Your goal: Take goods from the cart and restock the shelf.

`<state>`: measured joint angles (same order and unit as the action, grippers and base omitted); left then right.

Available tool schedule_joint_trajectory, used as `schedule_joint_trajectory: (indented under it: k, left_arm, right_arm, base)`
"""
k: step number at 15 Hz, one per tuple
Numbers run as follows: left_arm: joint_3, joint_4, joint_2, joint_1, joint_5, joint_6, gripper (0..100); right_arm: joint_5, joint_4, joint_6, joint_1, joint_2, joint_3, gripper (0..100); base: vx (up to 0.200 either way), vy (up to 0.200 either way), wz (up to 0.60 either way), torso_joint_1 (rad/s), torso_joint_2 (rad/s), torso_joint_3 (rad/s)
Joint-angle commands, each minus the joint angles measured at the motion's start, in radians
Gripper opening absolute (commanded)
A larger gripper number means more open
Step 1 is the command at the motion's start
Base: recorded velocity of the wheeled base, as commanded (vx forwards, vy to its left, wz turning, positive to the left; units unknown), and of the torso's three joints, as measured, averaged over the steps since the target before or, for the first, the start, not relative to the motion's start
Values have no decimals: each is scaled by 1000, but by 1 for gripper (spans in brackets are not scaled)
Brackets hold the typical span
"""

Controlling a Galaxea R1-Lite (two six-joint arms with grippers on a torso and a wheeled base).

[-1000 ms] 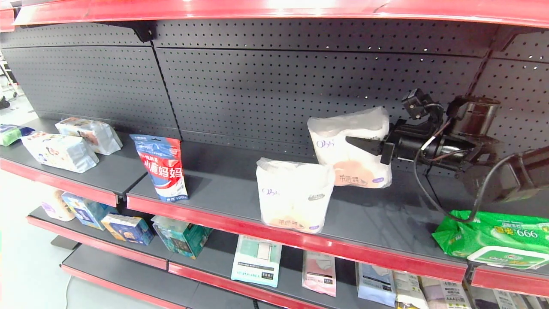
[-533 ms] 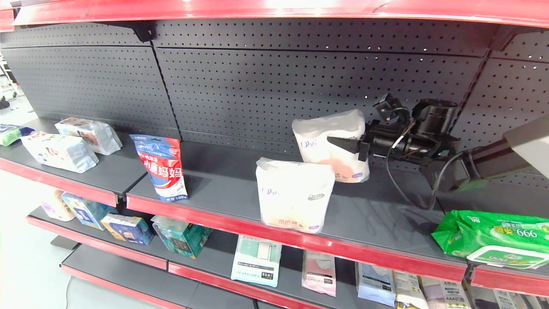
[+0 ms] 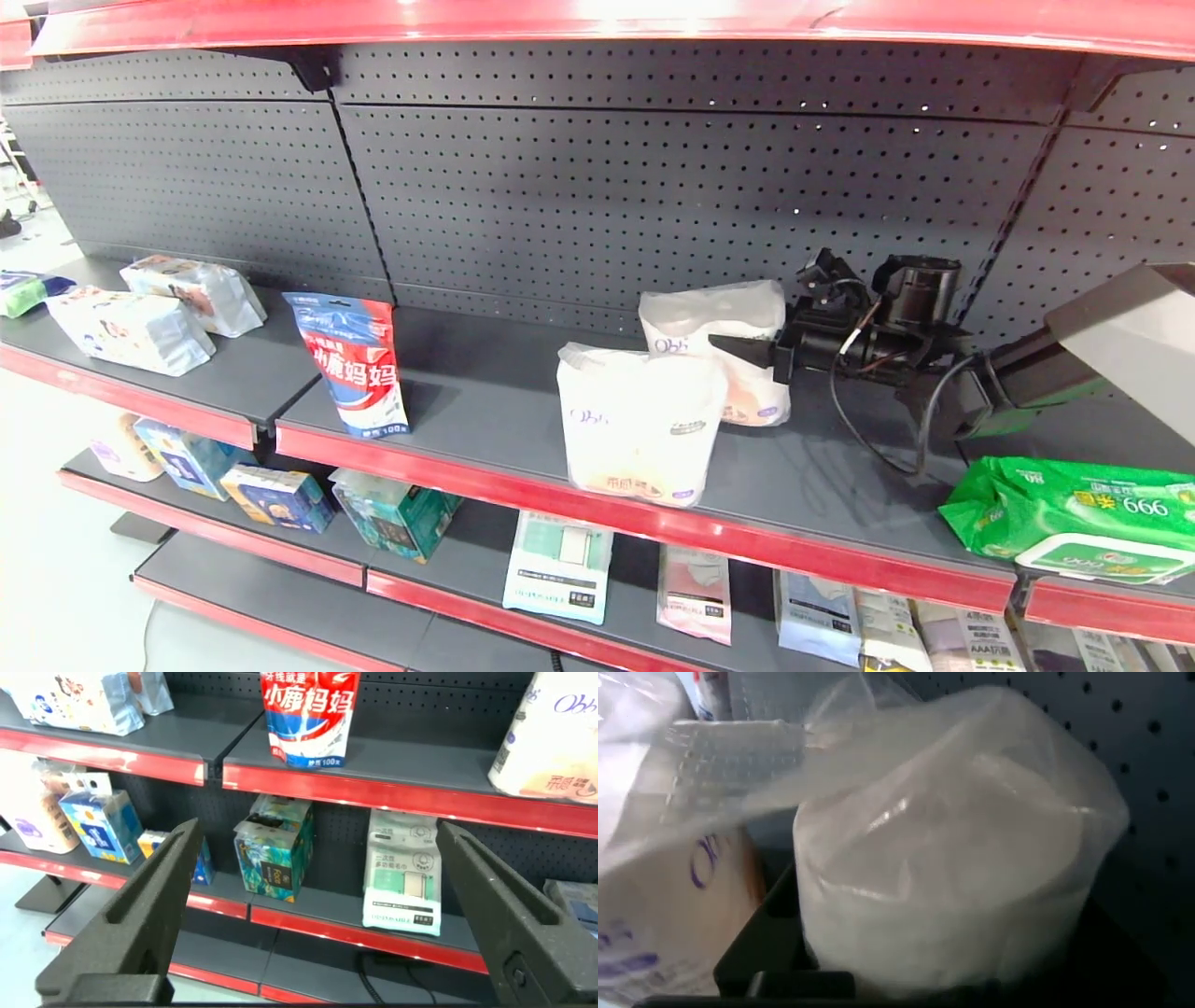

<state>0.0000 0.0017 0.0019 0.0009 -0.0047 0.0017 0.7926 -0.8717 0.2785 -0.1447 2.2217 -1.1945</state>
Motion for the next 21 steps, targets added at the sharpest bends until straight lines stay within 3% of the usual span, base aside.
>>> schedule_joint_trajectory:
  k: [1, 8, 14, 21]
  left_arm:
    - [0, 0, 0, 1, 0, 0, 100]
    - [0, 0, 0, 1, 0, 0, 100]
    - [0, 0, 0, 1, 0, 0, 100]
    - [0, 0, 0, 1, 0, 0, 100]
  right_arm:
    - [7, 3, 4, 37, 4, 9, 0]
    - [73, 2, 91, 102, 16, 46, 0]
    - [91, 0, 80, 42, 62, -40, 0]
    - [79, 10, 82, 11, 62, -25, 0]
  base:
    - [0, 0, 0, 0, 0, 0]
    - [0, 0, 0, 0, 0, 0]
    - [0, 0, 0, 0, 0, 0]
    - [0, 0, 0, 0, 0, 0]
